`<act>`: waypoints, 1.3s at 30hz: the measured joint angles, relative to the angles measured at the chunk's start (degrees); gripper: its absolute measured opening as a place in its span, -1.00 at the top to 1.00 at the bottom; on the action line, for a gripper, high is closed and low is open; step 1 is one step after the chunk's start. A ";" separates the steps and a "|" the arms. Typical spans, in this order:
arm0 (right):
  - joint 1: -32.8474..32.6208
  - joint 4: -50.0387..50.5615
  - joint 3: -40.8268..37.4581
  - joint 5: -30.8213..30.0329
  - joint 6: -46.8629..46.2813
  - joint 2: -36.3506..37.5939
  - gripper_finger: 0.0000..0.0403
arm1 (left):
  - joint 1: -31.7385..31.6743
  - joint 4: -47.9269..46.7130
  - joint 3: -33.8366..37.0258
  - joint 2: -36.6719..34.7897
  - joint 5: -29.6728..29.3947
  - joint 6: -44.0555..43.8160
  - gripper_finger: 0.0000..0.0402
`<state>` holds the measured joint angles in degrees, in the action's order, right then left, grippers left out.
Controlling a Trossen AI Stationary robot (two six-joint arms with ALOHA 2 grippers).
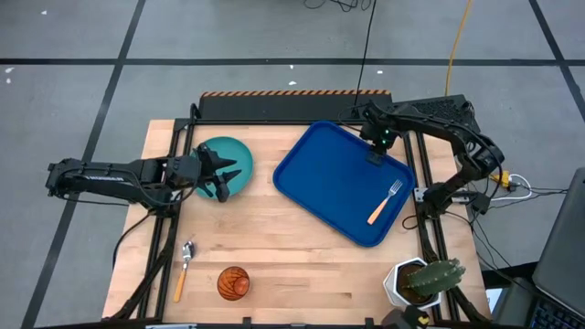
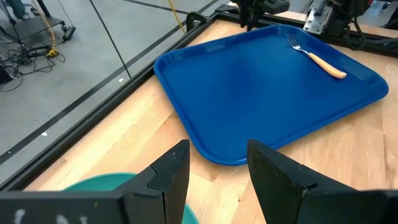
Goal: Pick and place plate/cup/fork/spoon on tray
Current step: Move the blue tray to the center of the table
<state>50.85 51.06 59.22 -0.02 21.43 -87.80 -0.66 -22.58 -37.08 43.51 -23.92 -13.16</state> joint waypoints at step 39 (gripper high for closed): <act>-6.67 -3.80 -8.43 -15.46 -15.92 0.05 0.49 | 0.01 -4.30 0.00 -0.02 0.02 -0.87 0.19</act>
<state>44.18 47.25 50.79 -15.48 5.51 -87.74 -0.65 -26.88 -37.08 43.49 -23.90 -14.03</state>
